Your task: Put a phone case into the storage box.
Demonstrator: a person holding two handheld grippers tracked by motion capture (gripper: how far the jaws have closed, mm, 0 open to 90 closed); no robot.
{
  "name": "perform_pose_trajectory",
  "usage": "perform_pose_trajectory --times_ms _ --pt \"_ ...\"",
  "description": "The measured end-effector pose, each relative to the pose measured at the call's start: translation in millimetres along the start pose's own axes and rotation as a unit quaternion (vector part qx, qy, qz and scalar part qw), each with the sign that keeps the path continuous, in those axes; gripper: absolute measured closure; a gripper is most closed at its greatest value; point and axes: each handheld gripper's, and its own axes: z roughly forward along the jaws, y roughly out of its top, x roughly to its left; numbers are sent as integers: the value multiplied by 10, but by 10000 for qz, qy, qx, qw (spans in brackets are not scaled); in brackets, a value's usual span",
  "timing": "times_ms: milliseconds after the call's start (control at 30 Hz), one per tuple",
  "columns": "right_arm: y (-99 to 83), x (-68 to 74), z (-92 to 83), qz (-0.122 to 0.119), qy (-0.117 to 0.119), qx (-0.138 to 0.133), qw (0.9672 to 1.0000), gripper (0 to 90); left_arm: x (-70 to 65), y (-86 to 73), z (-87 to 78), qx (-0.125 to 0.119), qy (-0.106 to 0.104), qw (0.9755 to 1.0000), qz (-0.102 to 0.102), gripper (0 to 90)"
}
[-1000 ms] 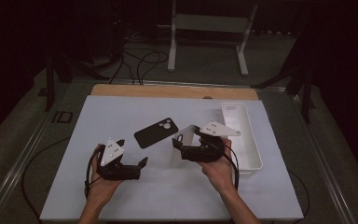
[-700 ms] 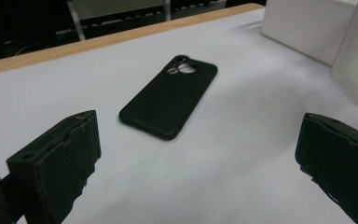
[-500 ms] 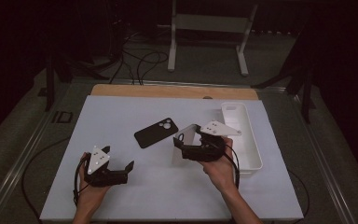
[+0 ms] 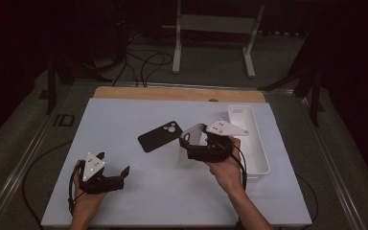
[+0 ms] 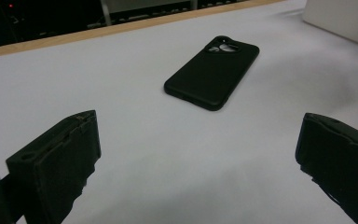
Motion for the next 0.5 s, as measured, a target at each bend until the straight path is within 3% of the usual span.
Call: perform_pose_trajectory --times_ms 500 --pt "140 -84 13 -95 -186 -42 9998 165 -5 -7 23 66 75 9999 46 5"
